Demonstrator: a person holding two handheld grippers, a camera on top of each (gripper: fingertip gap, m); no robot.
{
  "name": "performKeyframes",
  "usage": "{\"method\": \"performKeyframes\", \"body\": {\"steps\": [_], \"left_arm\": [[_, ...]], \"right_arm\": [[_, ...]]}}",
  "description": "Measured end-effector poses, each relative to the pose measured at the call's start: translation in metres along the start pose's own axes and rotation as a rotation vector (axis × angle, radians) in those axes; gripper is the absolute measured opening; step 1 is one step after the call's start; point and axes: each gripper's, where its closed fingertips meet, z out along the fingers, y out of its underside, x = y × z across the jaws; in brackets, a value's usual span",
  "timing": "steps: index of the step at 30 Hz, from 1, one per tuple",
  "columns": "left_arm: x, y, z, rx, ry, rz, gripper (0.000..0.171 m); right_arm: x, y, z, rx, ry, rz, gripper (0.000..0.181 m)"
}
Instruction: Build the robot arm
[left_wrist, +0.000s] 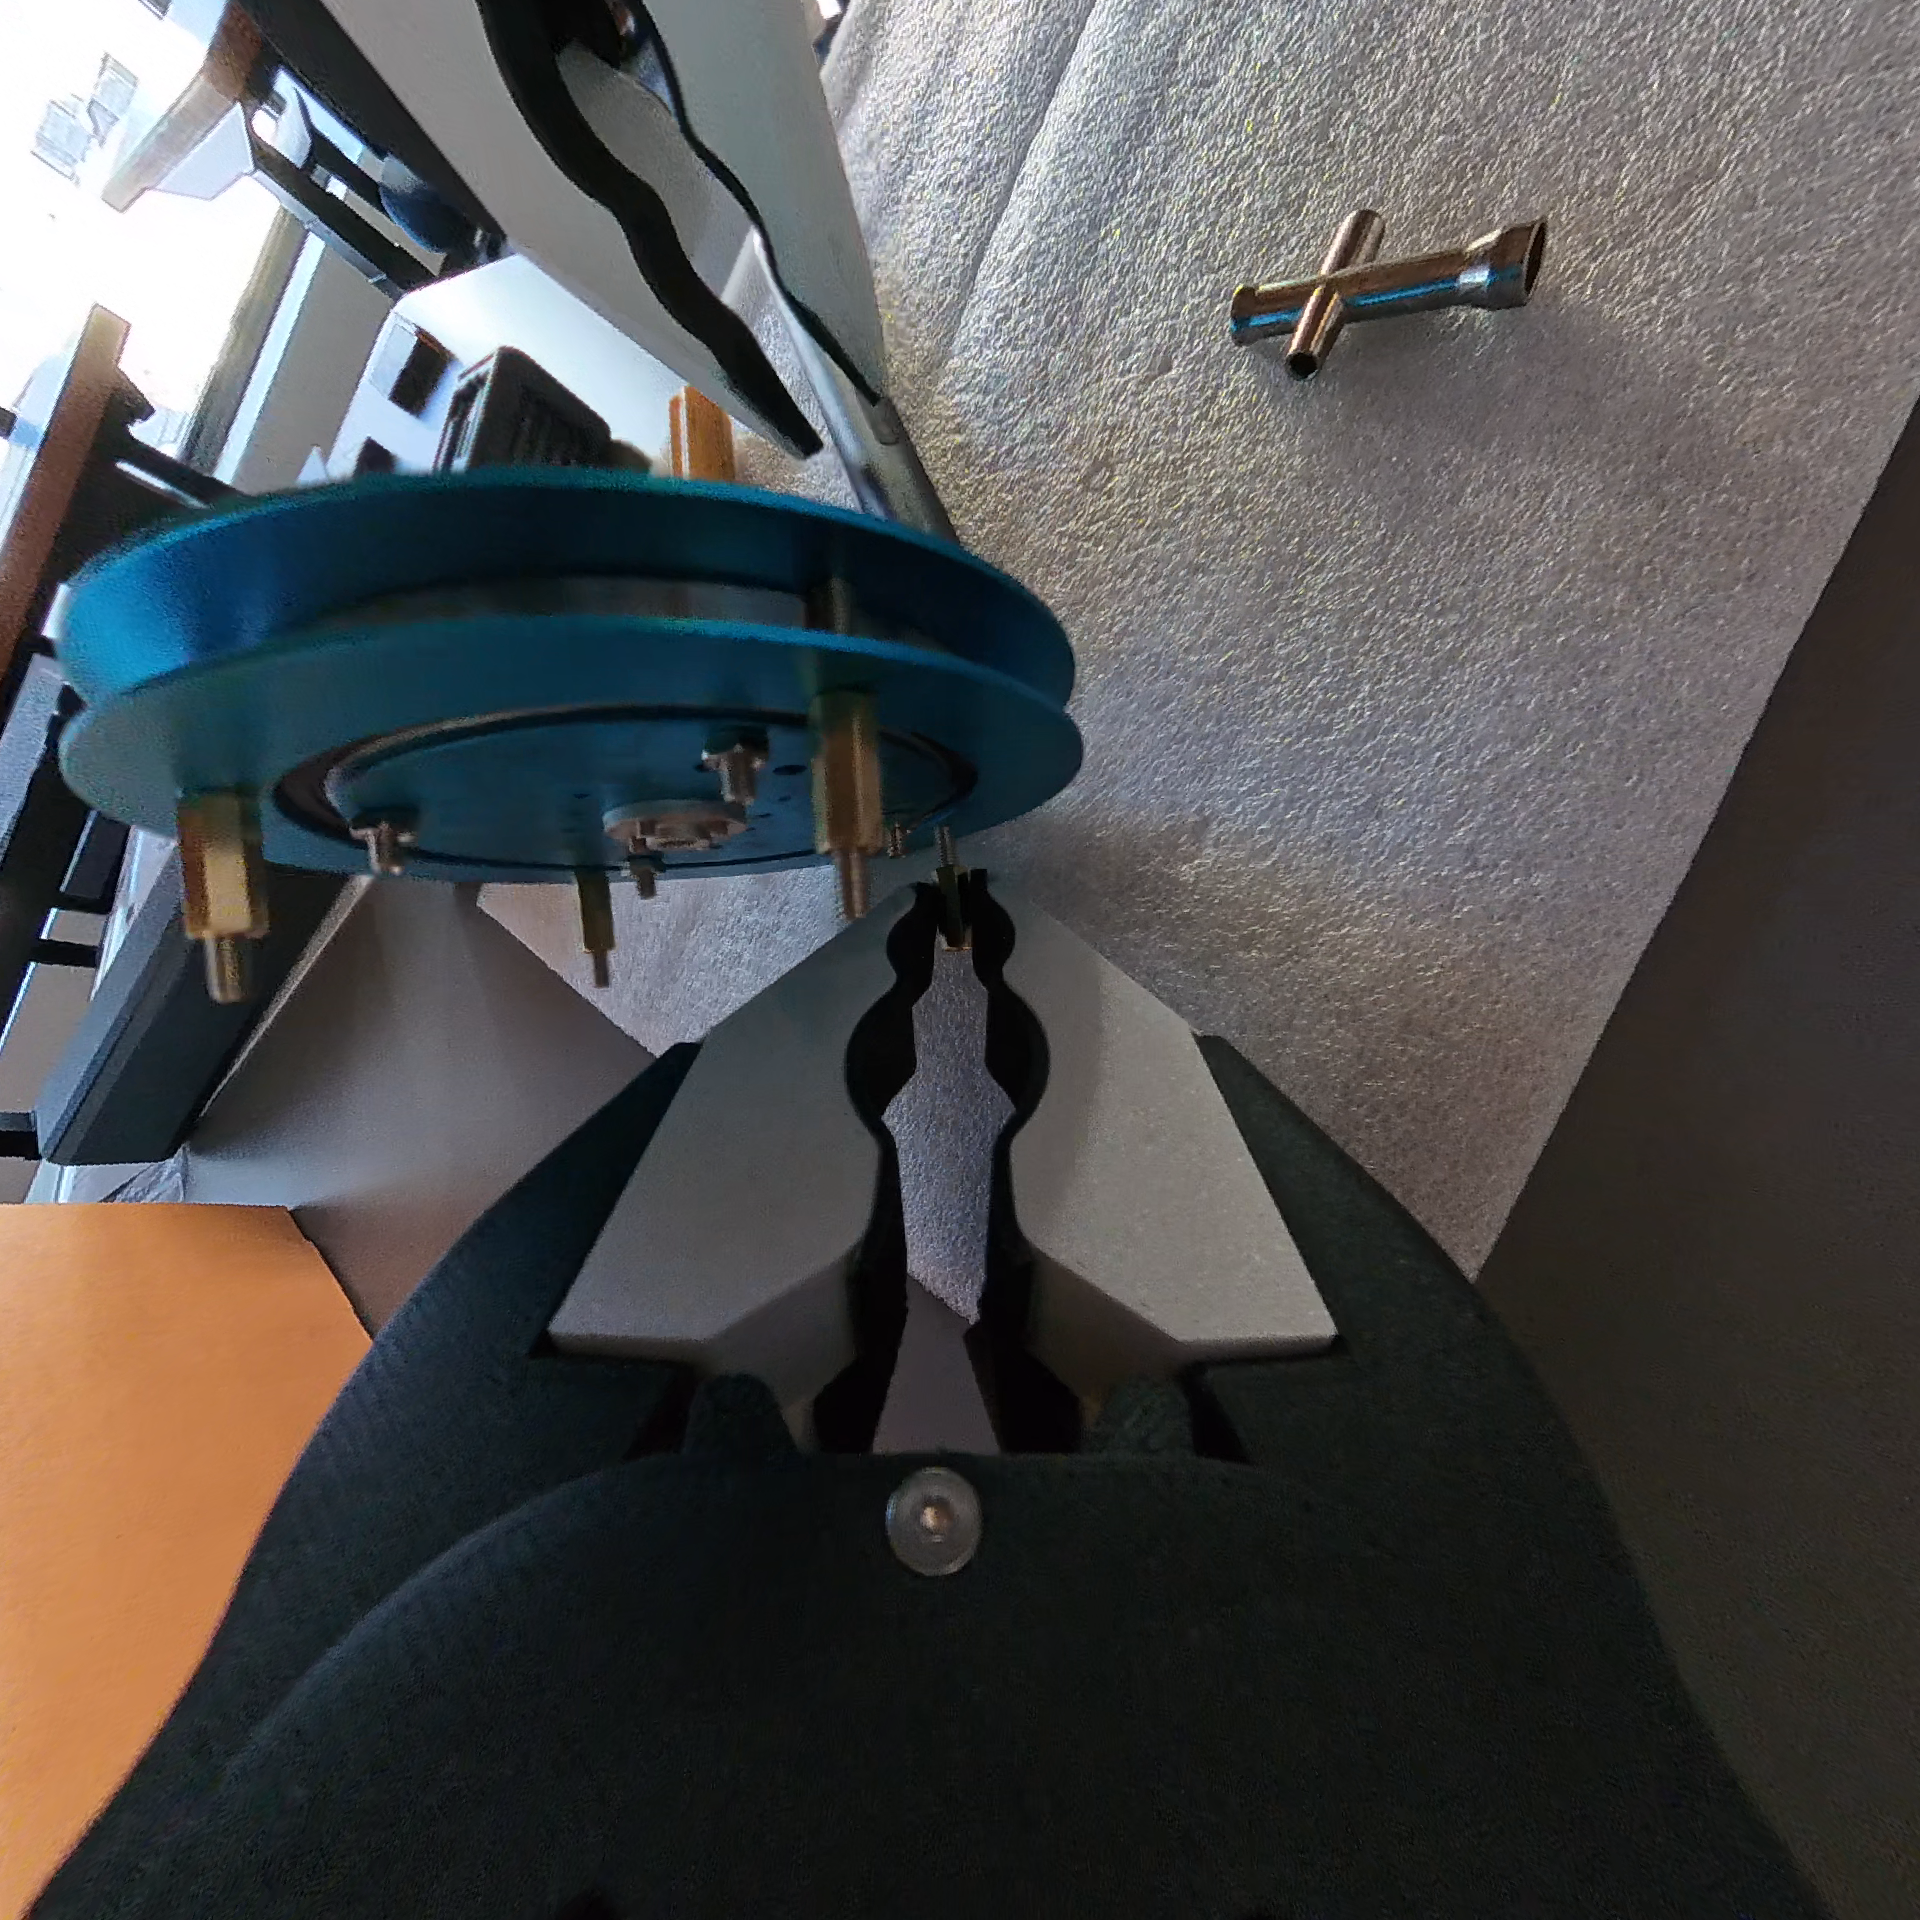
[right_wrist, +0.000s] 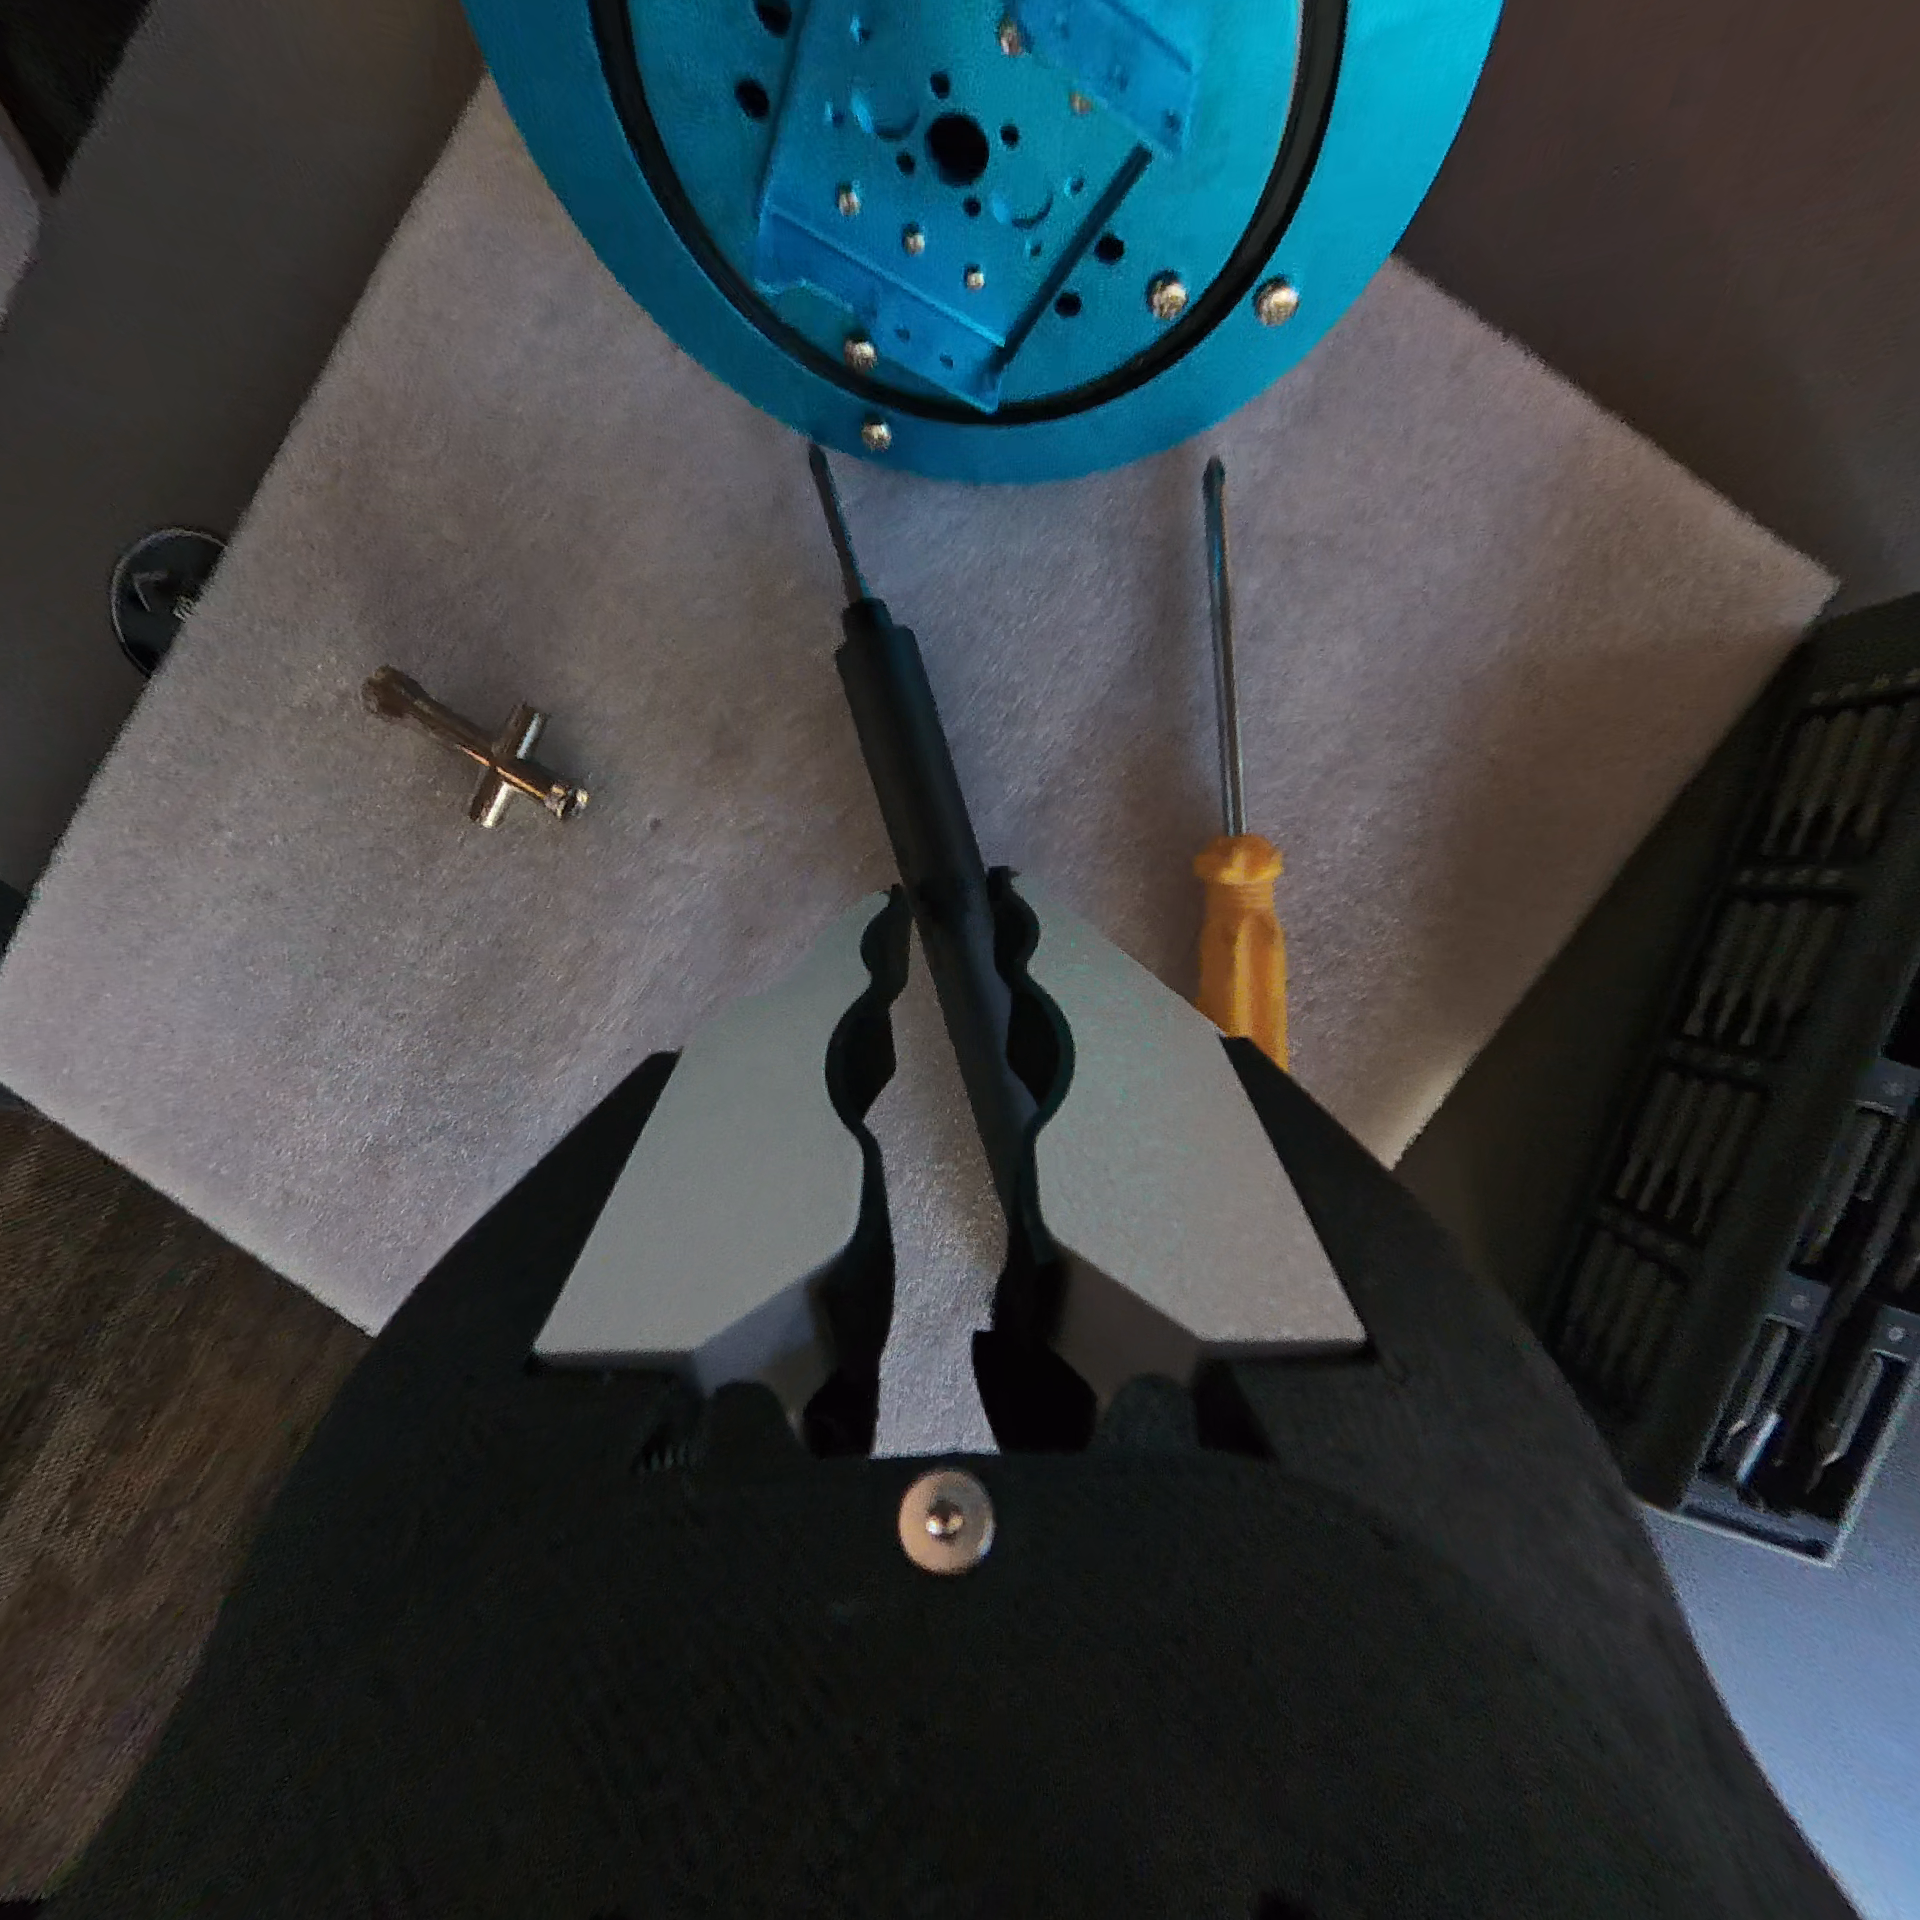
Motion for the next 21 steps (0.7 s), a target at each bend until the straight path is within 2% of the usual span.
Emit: {"method": "performKeyframes", "body": {"steps": [7,10,14,17,18,20,21], "left_arm": [[0.0,0.0,0.0,-0.006,-0.012,0.019,0.005],[-0.001,0.0,0.001,0.001,-0.01,0.018,0.006],[-0.001,0.0,0.001,-0.002,-0.017,0.035,0.006],[-0.001,0.0,0.001,-0.001,-0.017,0.034,0.006],[-0.001,0.0,0.001,-0.002,-0.019,0.039,0.006],[-0.001,0.0,0.001,-0.003,-0.022,0.045,0.006],[-0.001,0.0,0.001,-0.003,-0.022,0.047,0.006]], "right_arm": [[-0.003,0.001,0.006,-0.051,-0.049,0.009,0.012],[-0.009,-0.006,0.006,-0.053,-0.106,0.034,0.025],[-0.003,-0.077,0.002,0.201,-0.107,0.027,0.059],[0.006,-0.118,-0.002,0.298,-0.1,0.043,0.087],[0.006,-0.137,-0.009,0.365,-0.132,0.067,0.087],[-0.003,-0.173,-0.031,0.486,-0.271,0.069,0.074],[-0.004,-0.184,-0.038,0.497,-0.295,0.041,0.074]]}}
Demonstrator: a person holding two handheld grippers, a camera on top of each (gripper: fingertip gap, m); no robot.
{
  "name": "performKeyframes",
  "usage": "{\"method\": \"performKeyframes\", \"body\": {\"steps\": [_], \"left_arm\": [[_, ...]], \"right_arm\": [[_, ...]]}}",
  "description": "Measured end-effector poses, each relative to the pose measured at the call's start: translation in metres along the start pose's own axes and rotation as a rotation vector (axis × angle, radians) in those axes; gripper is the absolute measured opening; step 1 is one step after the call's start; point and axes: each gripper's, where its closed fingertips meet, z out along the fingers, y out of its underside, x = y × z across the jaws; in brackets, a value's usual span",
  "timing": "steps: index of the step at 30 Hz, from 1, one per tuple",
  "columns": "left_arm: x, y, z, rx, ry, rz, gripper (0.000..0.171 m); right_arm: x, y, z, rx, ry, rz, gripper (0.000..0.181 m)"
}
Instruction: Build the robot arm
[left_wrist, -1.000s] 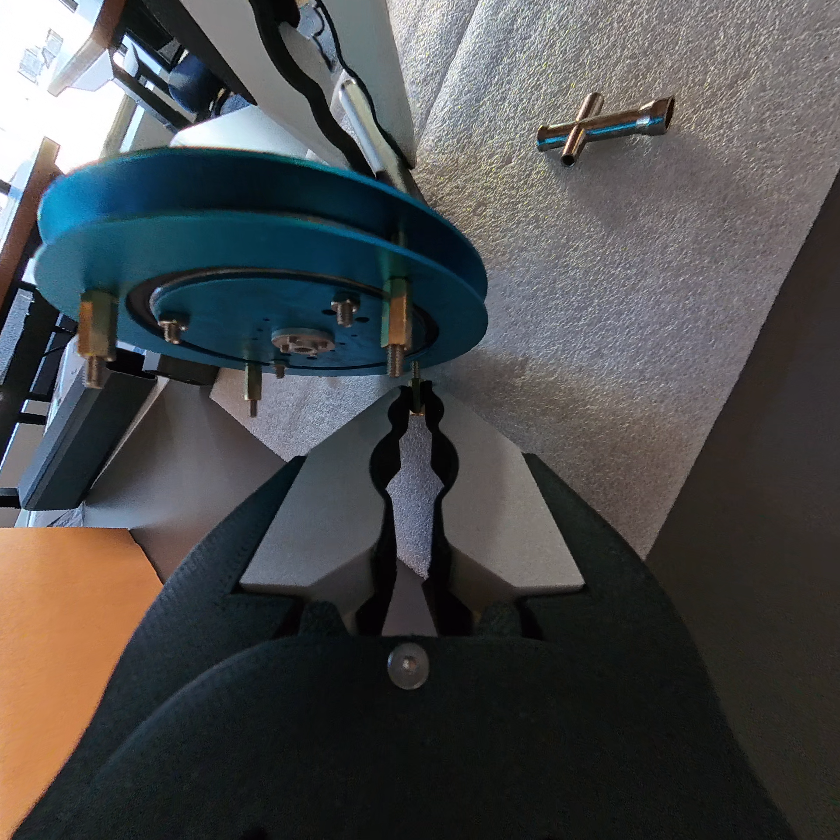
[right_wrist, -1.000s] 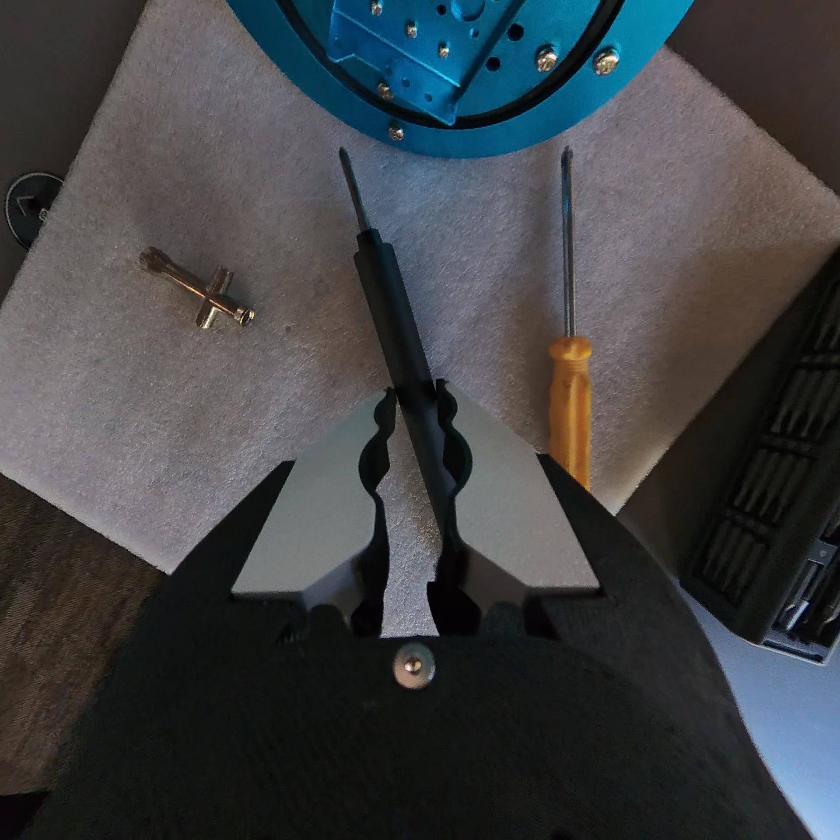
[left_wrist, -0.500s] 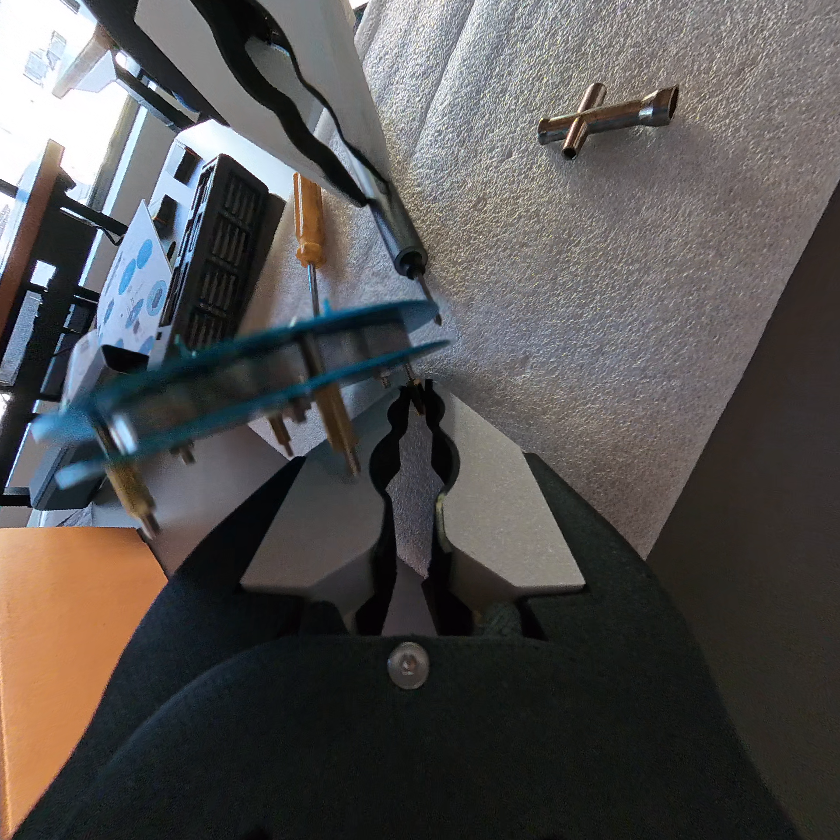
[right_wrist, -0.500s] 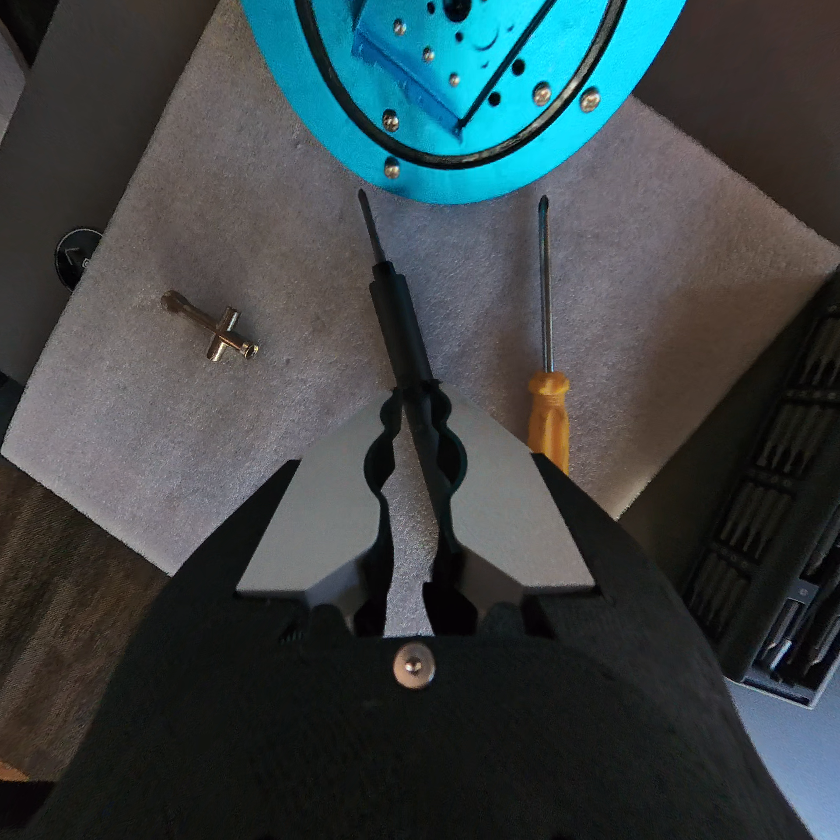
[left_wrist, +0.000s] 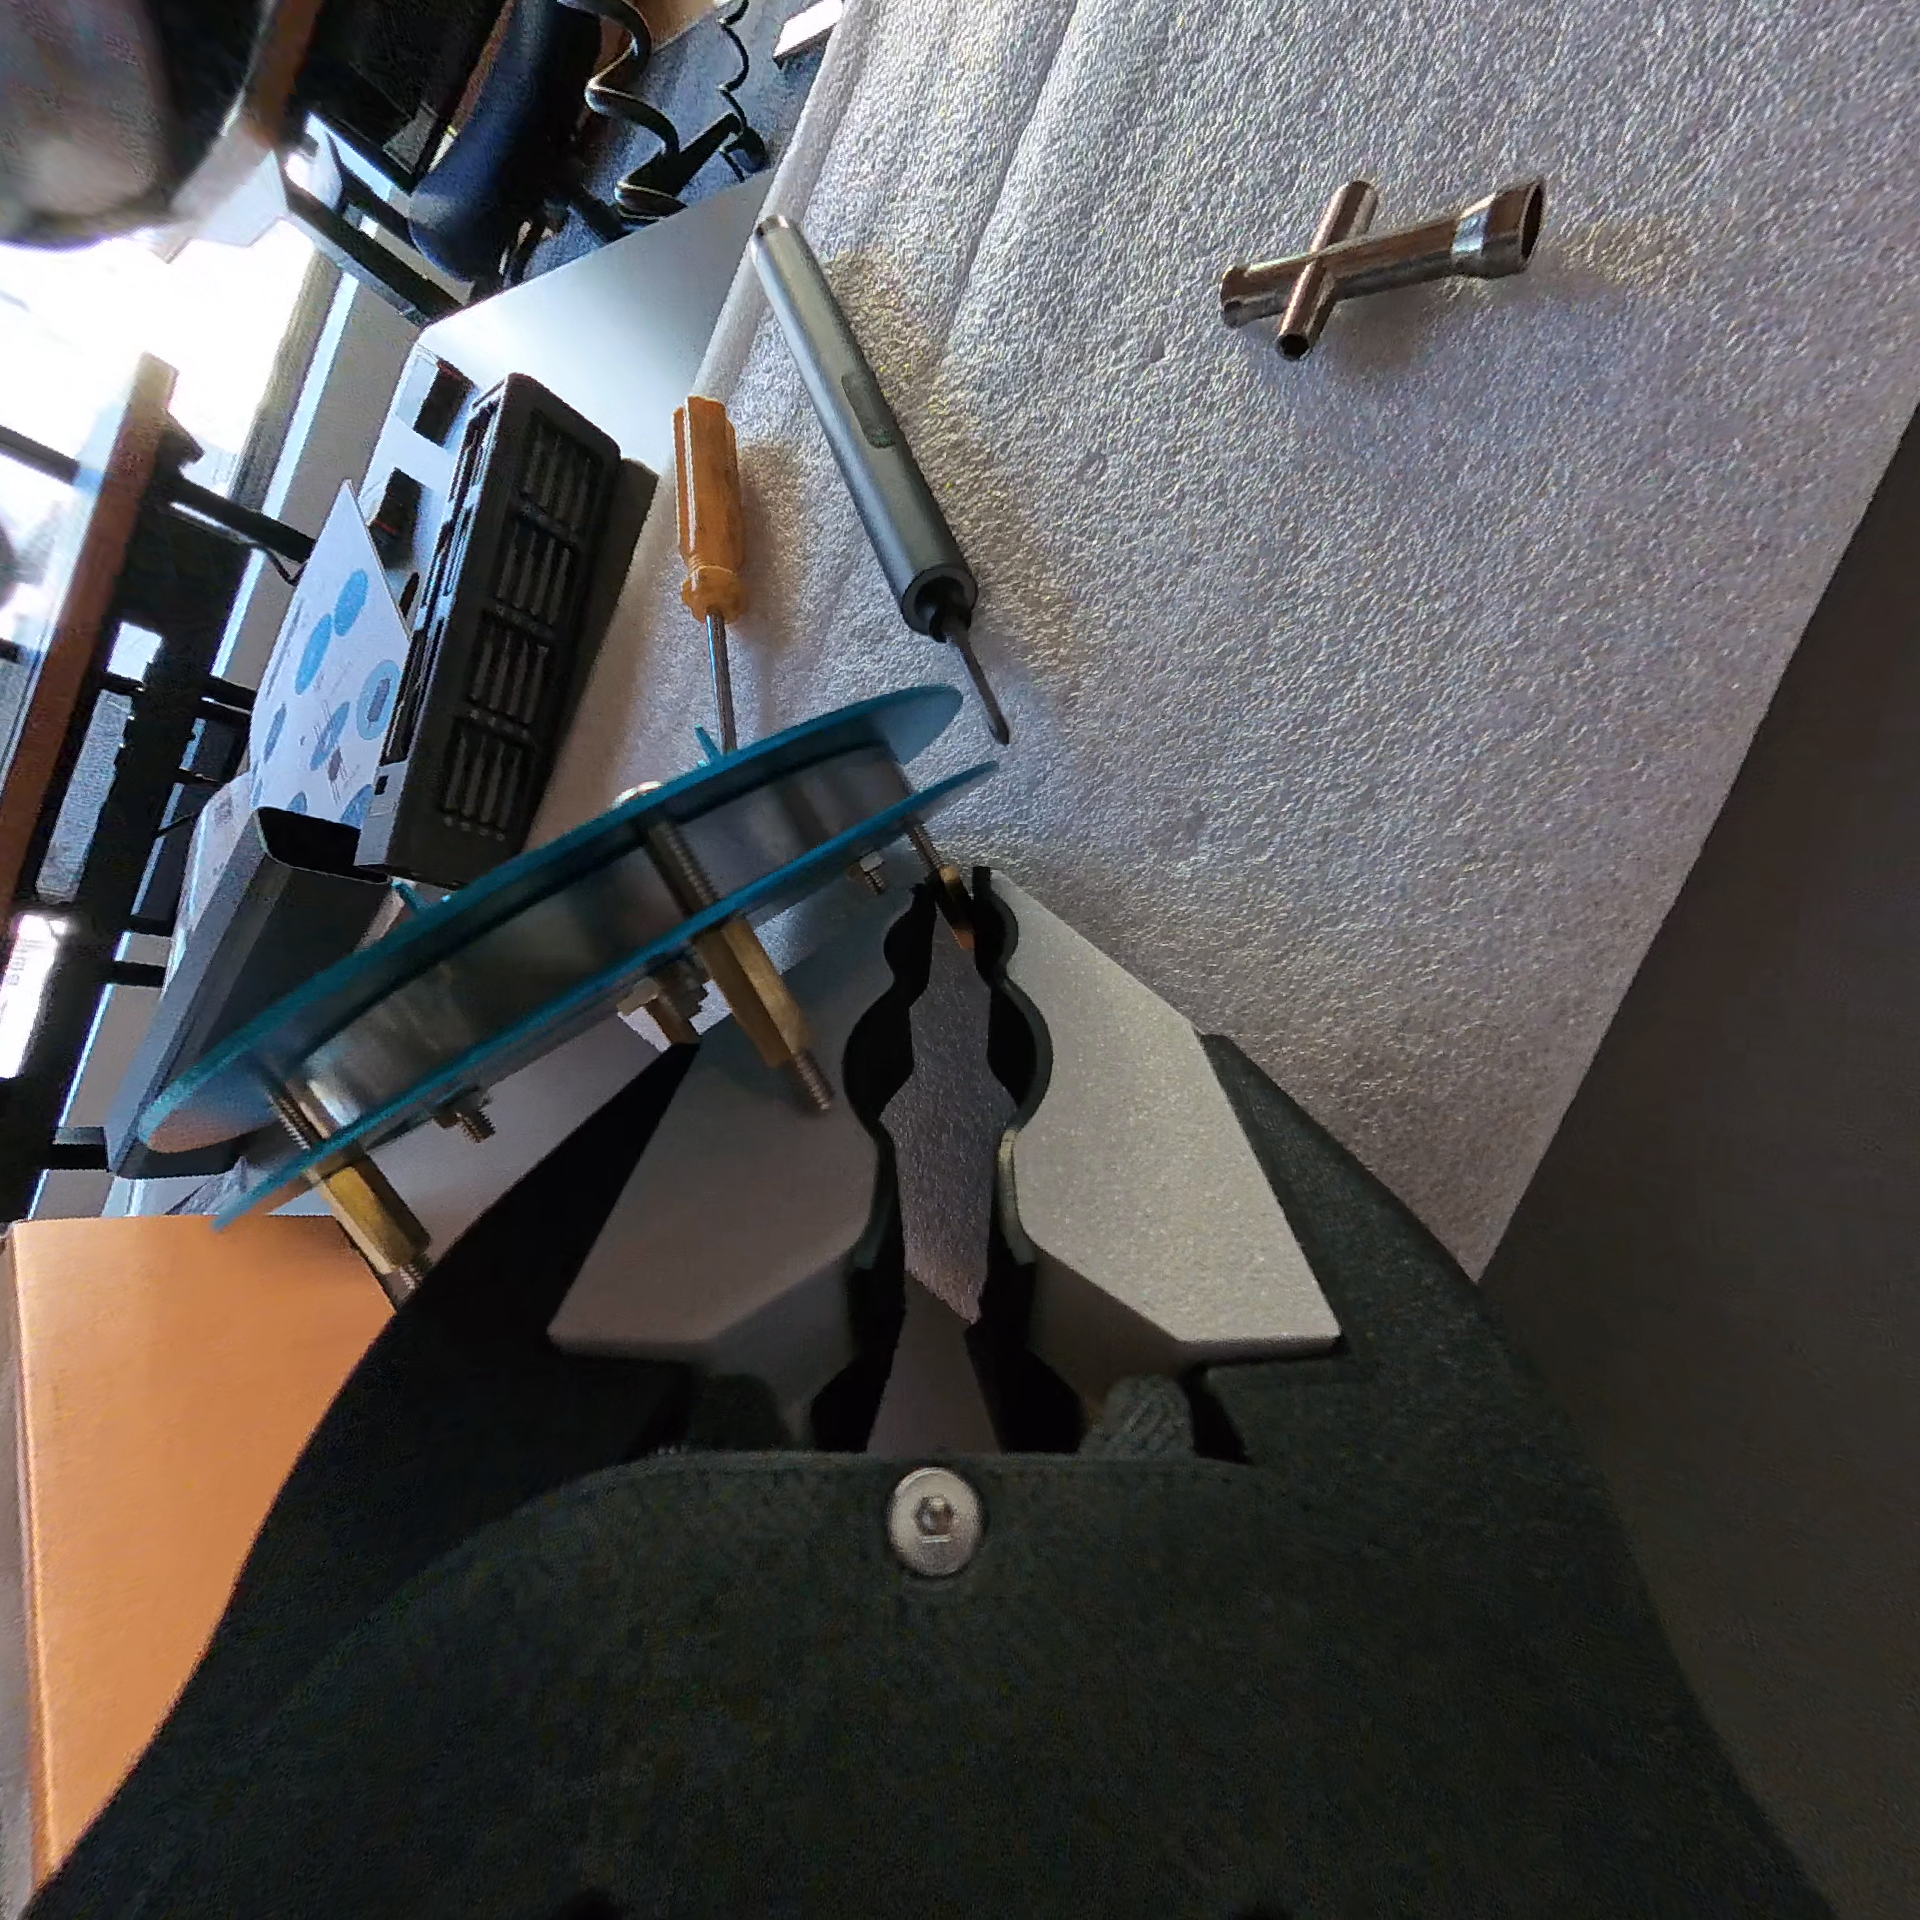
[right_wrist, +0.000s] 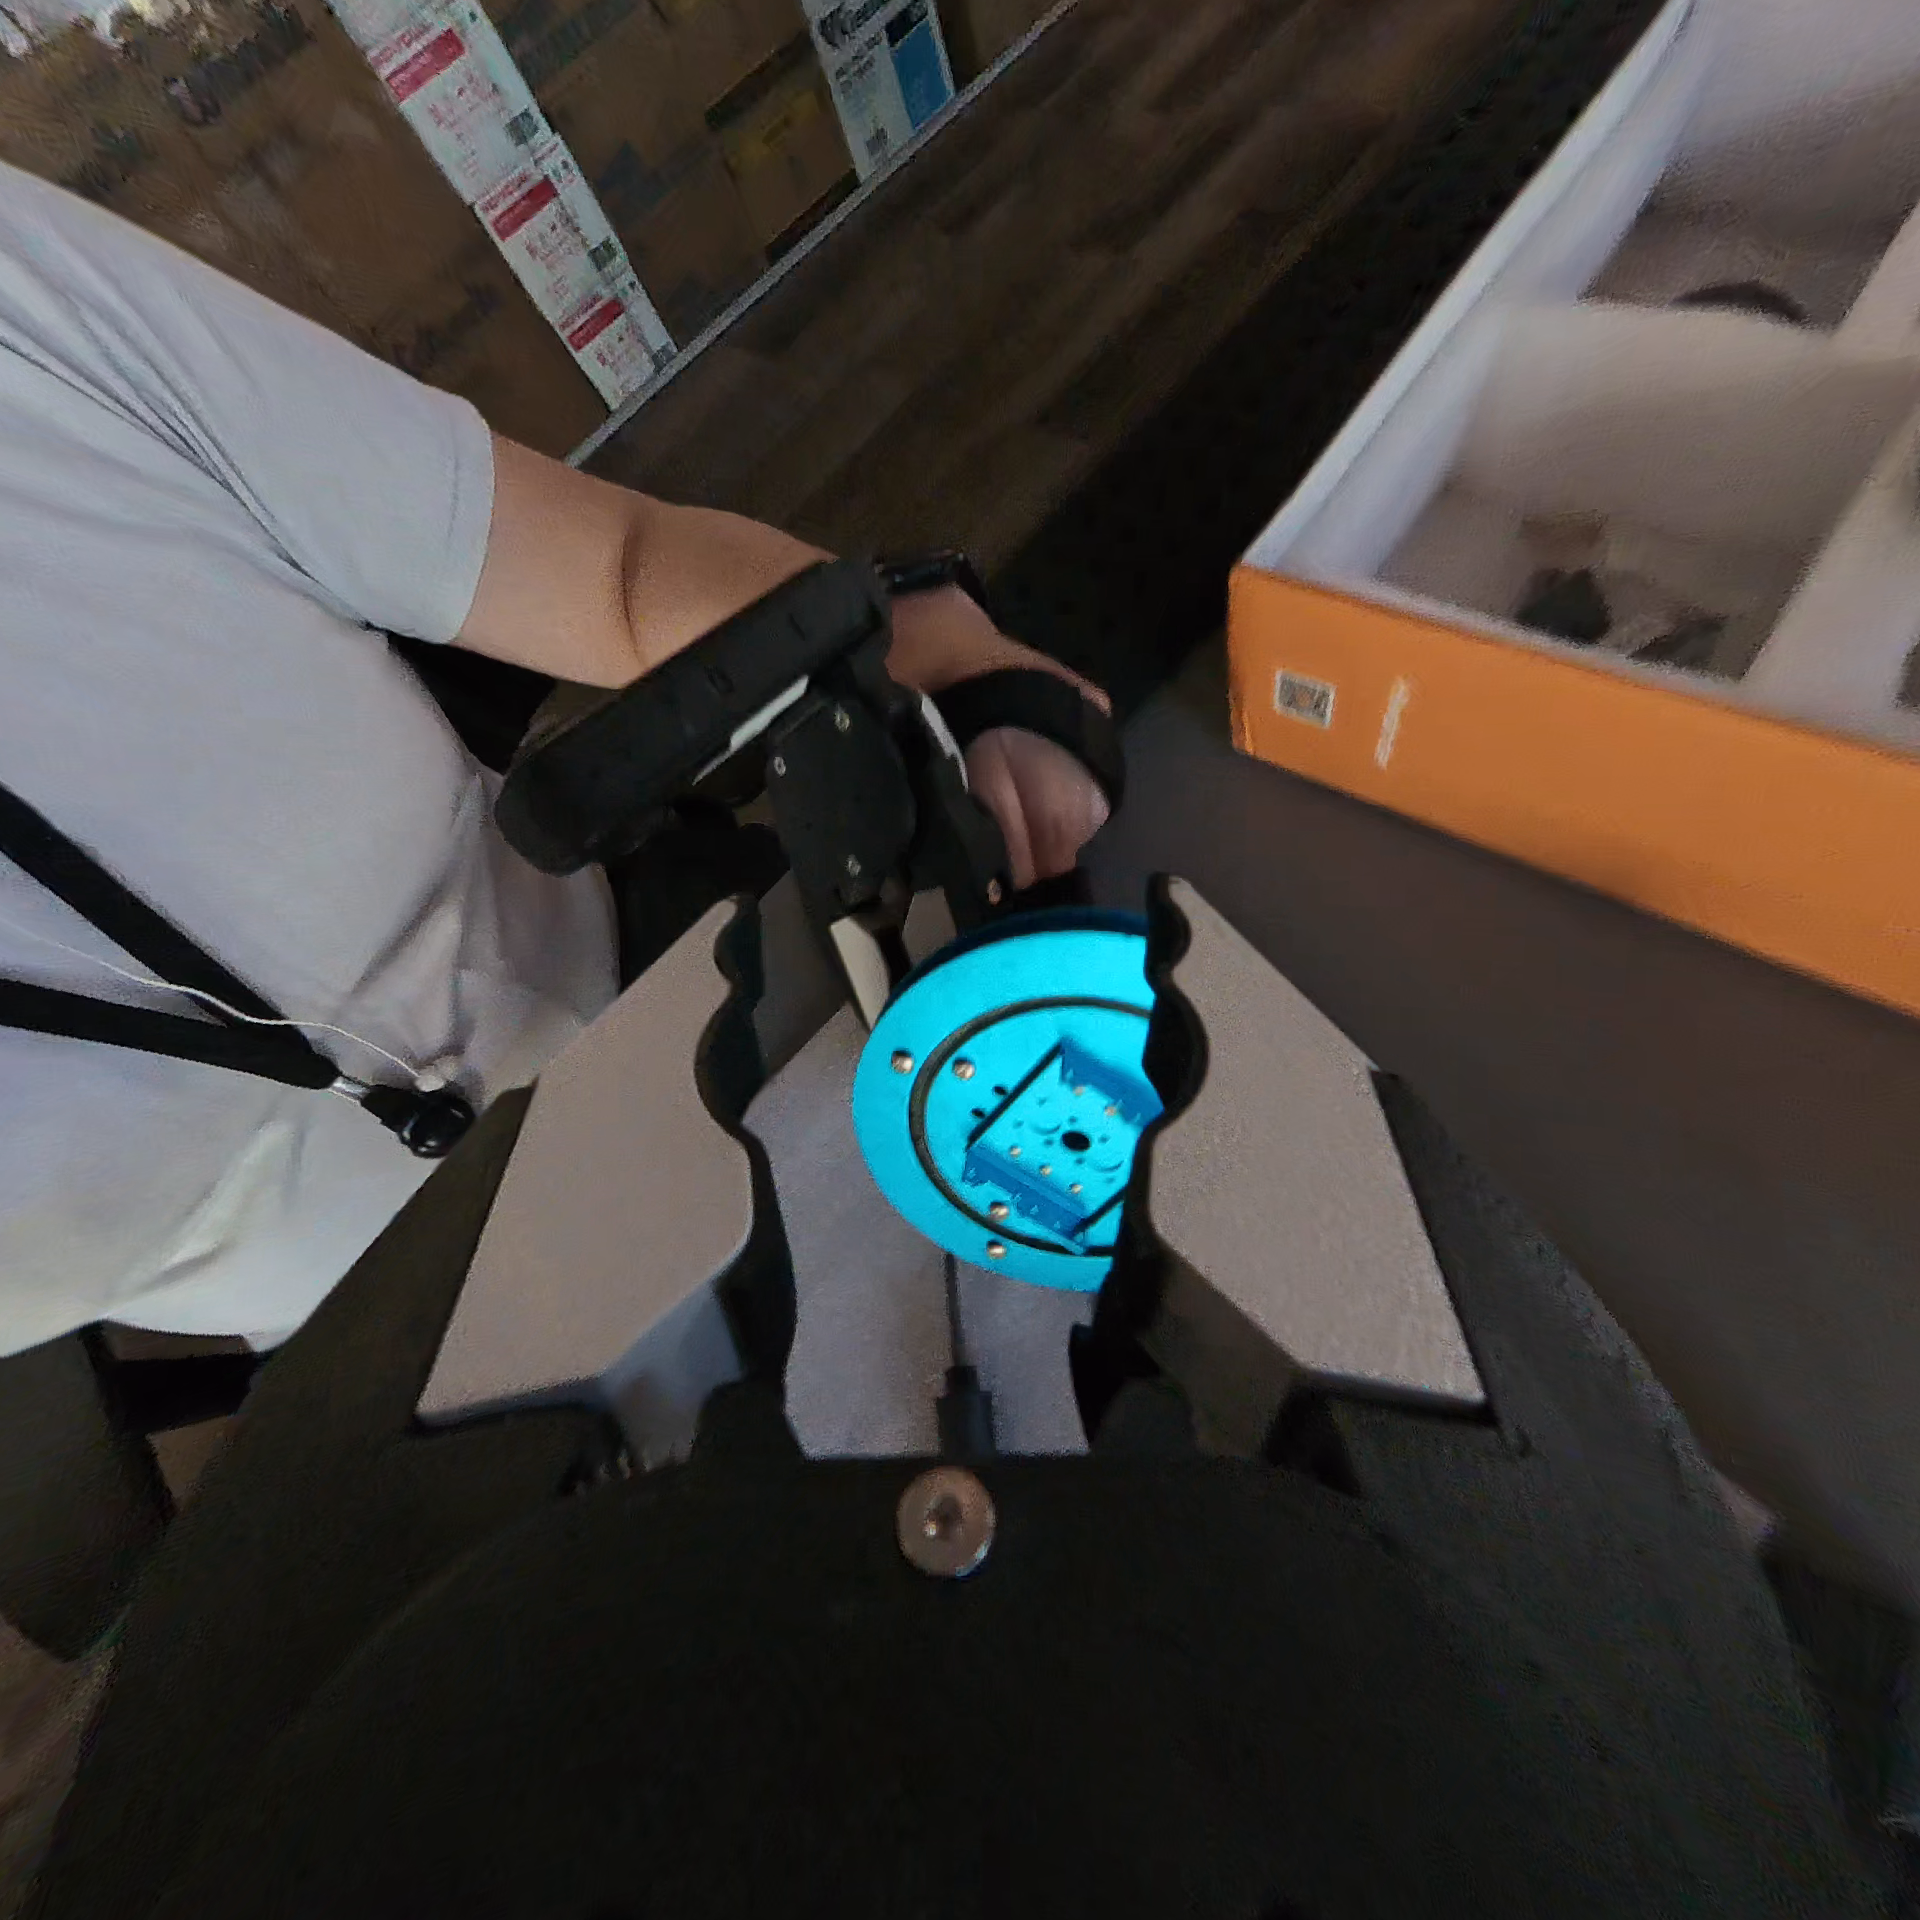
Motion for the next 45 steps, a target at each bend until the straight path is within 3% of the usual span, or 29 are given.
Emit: {"method": "performKeyframes", "body": {"steps": [2,4,7,9,13,19,24,27,45], "left_arm": [[0.0,0.0,0.0,-0.002,-0.004,0.009,0.006],[0.0,0.0,0.0,-0.006,-0.012,0.025,0.006],[0.0,0.0,0.0,-0.009,-0.019,0.035,0.006],[0.0,0.0,0.0,-0.011,-0.023,0.045,0.006],[0.0,0.0,0.0,-0.013,-0.035,0.061,0.006],[0.0,-0.001,-0.001,0.008,-0.026,0.027,0.005],[-0.007,-0.002,-0.003,0.041,0.0,-0.101,0.016],[-0.004,-0.004,-0.004,0.079,0.065,-0.166,0.012],[-0.001,-0.007,0.0,0.12,0.143,-0.124,0.005]], "right_arm": [[0.021,-0.013,0.002,-0.062,0.091,-0.044,0.07],[0.037,-0.013,0.011,-0.177,0.119,0.007,0.051],[0.039,0.013,0.025,-0.405,0.053,0.104,0.036],[0.038,0.028,0.025,-0.479,0.051,0.145,0.038],[0.033,0.029,0.019,-0.431,0.127,0.131,0.031],[0.017,0.033,0.0,-0.246,0.25,0.084,0.029],[0.008,0.04,-0.017,-0.183,0.311,0.043,0.029],[0.006,0.043,-0.022,-0.147,0.312,0.052,0.028],[-0.003,0.053,-0.033,-0.179,0.383,-0.04,0.034]]}}
